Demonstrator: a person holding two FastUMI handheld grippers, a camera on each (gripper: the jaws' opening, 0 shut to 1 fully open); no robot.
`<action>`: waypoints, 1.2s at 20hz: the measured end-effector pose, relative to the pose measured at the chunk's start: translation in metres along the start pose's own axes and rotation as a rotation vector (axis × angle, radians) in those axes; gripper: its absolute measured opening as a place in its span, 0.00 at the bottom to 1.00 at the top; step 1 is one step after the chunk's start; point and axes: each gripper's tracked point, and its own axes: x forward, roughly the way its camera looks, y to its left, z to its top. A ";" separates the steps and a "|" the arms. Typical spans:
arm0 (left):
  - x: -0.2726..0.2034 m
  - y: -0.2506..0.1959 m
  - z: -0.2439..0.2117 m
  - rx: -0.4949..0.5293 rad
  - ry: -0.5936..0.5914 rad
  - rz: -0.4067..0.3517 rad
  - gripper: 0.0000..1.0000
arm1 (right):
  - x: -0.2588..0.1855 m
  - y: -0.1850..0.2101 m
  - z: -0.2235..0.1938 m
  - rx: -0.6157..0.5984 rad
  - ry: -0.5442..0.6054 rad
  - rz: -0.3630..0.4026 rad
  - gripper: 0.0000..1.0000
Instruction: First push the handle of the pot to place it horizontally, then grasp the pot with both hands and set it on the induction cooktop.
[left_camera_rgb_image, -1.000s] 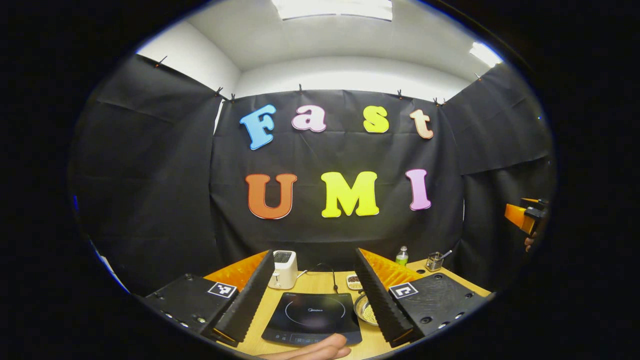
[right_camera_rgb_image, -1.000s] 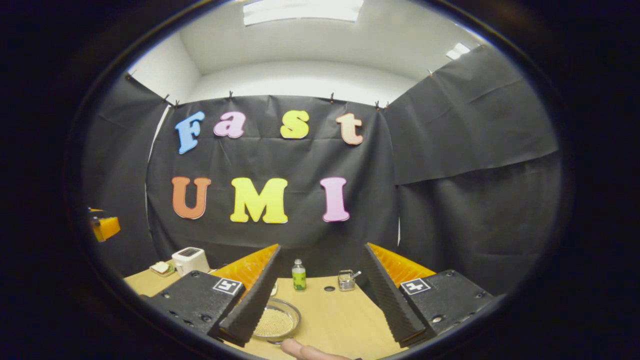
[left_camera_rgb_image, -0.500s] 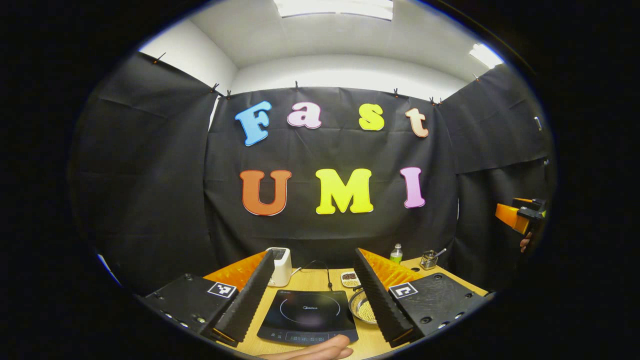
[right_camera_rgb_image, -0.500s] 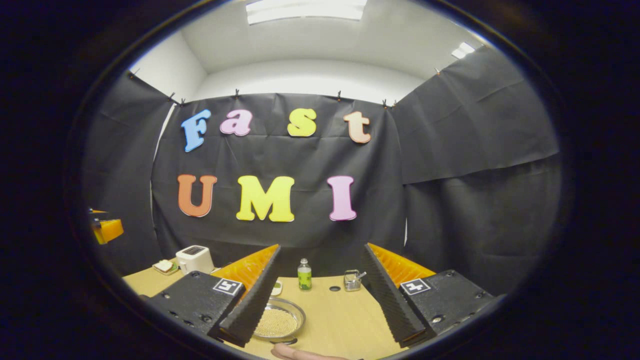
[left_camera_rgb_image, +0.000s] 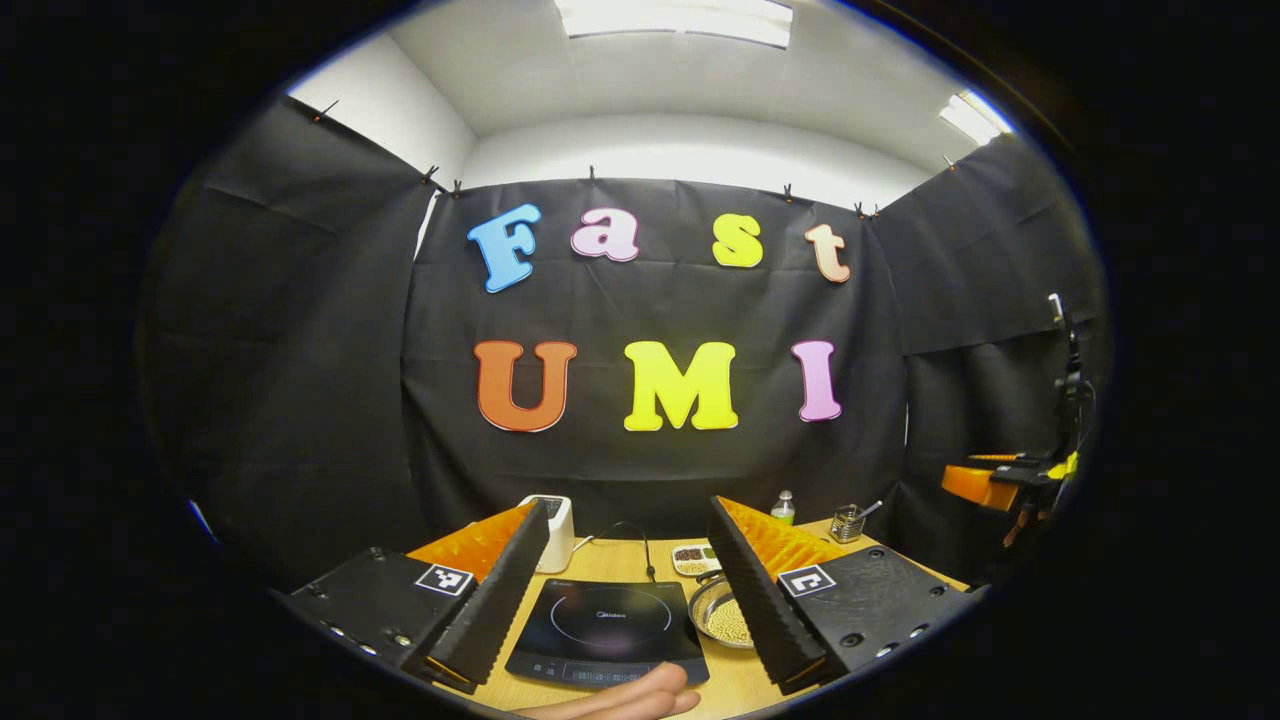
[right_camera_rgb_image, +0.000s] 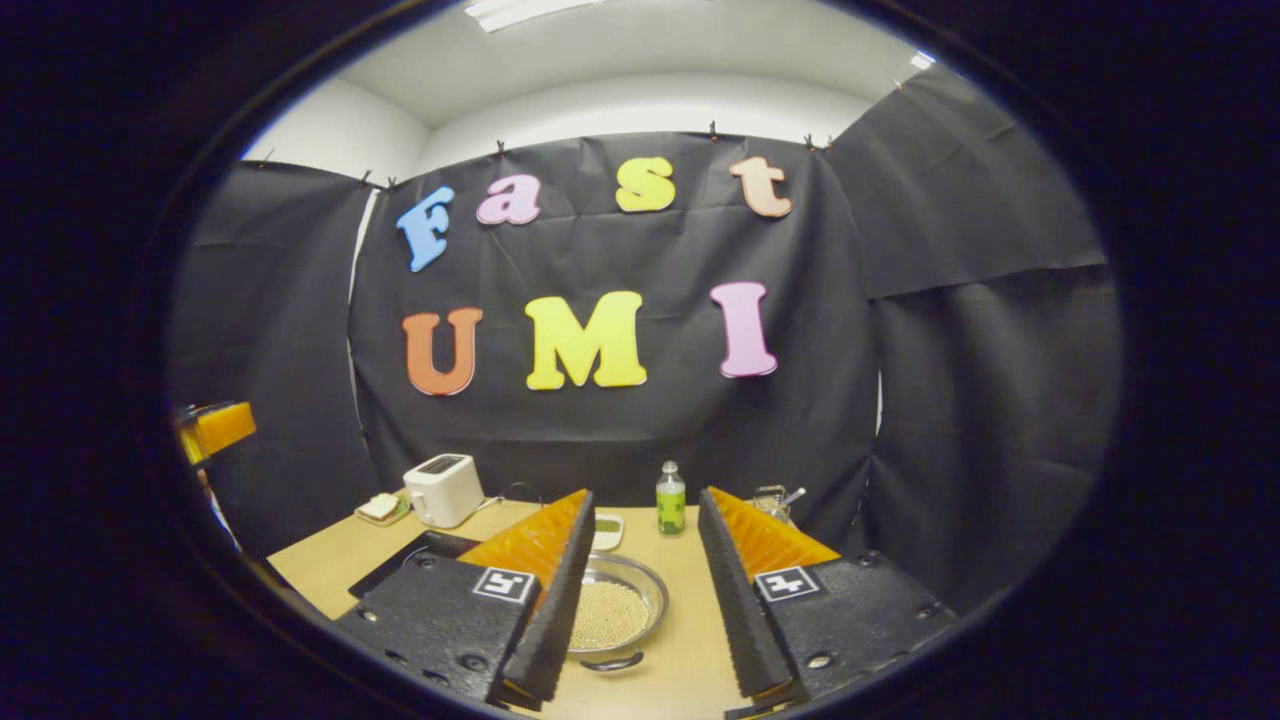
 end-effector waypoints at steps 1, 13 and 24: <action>-0.003 0.001 0.000 0.002 -0.001 0.005 0.95 | 0.004 0.005 -0.011 -0.005 0.033 0.023 0.56; -0.021 -0.005 -0.028 0.043 0.026 -0.014 0.95 | 0.040 0.032 -0.147 -0.082 0.336 0.041 0.04; -0.016 0.003 -0.053 0.007 0.070 -0.015 0.95 | 0.046 0.069 -0.260 -0.117 0.582 0.121 0.04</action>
